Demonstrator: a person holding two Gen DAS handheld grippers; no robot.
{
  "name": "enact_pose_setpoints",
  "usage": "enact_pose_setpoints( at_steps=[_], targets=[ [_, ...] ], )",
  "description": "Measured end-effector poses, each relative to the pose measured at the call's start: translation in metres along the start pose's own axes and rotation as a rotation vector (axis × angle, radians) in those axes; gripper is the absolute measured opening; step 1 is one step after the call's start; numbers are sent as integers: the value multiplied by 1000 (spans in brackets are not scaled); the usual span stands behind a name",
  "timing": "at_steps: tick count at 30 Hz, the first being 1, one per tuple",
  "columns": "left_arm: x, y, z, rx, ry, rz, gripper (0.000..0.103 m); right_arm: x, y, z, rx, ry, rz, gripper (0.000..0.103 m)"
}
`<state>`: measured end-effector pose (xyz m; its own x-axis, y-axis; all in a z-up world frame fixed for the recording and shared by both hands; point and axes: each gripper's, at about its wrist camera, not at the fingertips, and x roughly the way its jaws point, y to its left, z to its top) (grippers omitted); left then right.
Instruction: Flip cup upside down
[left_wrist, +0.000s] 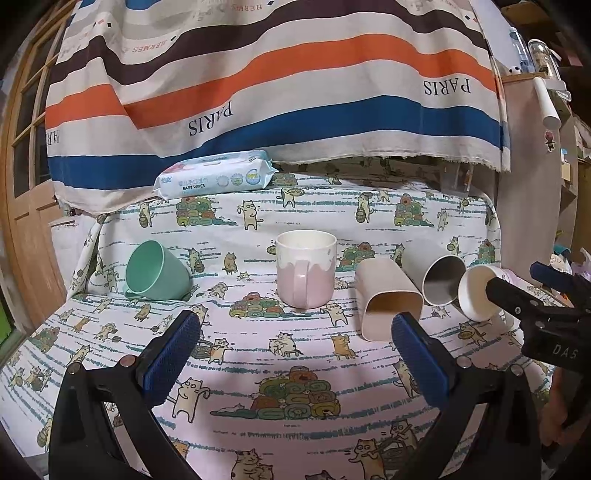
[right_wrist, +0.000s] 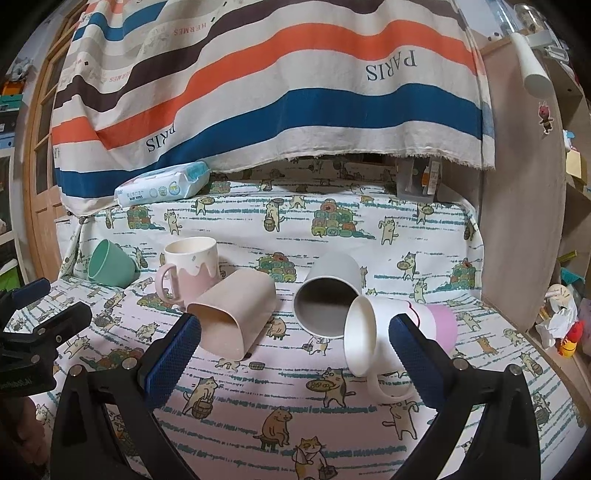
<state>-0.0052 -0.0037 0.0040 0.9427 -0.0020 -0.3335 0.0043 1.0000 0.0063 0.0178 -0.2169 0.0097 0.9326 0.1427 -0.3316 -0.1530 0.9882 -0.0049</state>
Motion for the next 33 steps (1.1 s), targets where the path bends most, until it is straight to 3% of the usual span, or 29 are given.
enact_pose_setpoints(
  at_steps=[11,16,19,23,33],
  targets=[
    [2,0,-1,6,-8,-3,103,-7,6,-2,-27,-35,1,103],
    [6,2,-1,-3,18,-3,103,-2,7,-2,-31,-8,2,103],
    [0,3,-3,-7,-7,7,103,-1,6,-2,-28,-2,9,103],
    [1,2,-2,5,-5,-47,103,10,5,-2,-20,48,8,103],
    [3,2,-2,-1,-26,-35,103,21,-19,-4,102,105,10,103]
  ],
)
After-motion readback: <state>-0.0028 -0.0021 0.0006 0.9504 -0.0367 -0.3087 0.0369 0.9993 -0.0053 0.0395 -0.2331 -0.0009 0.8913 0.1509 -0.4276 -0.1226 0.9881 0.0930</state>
